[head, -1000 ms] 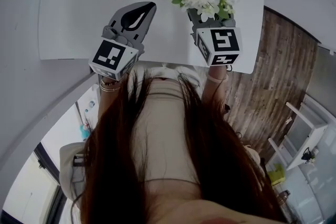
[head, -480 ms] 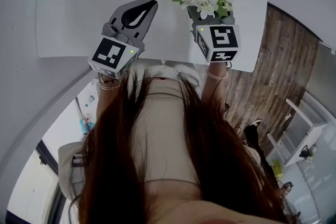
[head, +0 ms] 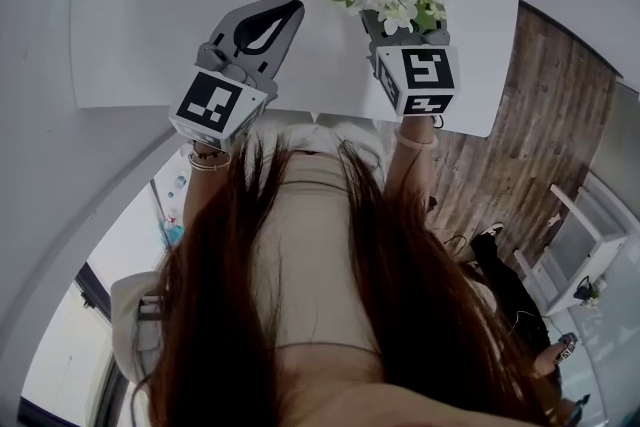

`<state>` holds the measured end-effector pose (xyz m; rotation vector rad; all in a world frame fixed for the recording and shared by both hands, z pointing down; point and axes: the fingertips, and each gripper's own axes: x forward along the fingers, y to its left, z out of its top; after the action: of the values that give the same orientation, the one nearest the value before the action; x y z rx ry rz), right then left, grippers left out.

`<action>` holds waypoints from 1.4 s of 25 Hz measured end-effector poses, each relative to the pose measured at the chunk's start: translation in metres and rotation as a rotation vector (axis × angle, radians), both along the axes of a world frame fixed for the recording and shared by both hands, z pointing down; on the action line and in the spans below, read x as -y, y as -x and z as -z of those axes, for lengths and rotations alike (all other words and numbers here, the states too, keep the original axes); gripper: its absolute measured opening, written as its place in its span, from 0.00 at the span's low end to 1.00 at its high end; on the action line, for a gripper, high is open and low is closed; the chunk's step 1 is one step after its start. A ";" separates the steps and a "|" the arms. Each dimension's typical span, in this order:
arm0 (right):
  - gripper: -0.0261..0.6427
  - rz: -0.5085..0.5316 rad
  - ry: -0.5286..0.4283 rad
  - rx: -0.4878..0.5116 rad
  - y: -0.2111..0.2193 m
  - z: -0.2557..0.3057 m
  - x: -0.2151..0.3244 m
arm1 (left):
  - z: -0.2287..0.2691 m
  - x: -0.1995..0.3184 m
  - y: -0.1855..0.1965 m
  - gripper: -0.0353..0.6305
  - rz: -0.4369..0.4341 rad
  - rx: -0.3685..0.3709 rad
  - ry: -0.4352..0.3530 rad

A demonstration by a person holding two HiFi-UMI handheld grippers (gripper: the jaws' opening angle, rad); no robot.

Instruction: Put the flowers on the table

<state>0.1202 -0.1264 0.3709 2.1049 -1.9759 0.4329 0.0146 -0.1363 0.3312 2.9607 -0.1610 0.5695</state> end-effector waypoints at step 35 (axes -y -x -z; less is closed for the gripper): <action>0.41 -0.006 0.027 0.029 0.003 -0.010 -0.001 | 0.006 -0.007 0.000 0.06 -0.022 0.048 -0.004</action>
<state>0.1169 -0.1253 0.3812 2.0999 -1.9688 0.4912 0.0145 -0.1290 0.3254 2.9576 -0.1348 0.6435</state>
